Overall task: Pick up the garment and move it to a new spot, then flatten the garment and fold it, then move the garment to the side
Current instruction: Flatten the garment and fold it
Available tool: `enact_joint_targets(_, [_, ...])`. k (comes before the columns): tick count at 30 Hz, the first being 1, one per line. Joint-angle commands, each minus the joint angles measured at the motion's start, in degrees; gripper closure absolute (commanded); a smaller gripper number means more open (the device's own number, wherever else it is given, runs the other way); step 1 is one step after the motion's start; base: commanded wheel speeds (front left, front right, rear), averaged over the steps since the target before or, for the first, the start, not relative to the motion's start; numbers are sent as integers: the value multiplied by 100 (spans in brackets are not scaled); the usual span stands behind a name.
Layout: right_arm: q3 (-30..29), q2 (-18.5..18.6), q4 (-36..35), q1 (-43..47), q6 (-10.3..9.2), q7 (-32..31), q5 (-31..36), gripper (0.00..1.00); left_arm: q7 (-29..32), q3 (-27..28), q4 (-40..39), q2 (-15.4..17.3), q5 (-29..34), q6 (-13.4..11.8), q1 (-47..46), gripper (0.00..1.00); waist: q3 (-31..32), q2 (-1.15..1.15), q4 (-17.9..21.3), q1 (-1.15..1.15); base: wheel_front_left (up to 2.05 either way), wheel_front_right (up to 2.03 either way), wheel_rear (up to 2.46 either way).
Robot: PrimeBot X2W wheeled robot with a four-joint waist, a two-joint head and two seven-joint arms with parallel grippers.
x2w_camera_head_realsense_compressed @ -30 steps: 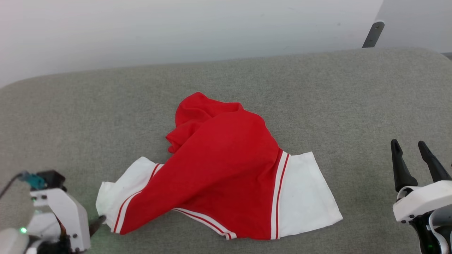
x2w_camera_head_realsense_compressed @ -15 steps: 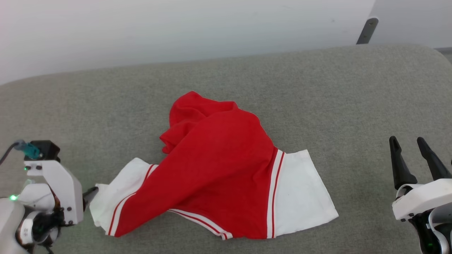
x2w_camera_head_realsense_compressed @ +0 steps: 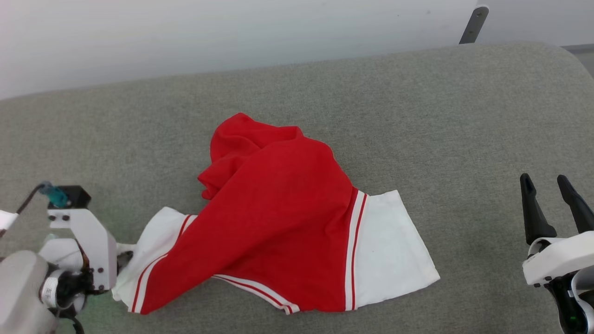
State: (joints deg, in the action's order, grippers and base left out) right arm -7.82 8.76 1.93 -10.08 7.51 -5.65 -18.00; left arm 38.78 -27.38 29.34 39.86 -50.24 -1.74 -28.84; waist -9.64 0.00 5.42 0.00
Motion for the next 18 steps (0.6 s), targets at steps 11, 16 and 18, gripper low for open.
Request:
enact_joint_targets(11, [-56,-1,-135,-57,-4,-85,51,0,-289,12,859,-298,-75,226,-377,100,-27,0,-98,0,0,0,0])
enact_joint_targets(16, [-100,-9,-161,-10,-4,-123,79,0,-505,157,1017,-224,-120,165,-466,100,-18,0,-163,0,0,0,0])
enact_joint_targets(18, [-122,3,-148,2,-4,-121,75,0,-569,228,1020,-186,-151,118,-472,100,-16,0,-203,0,0,0,0])
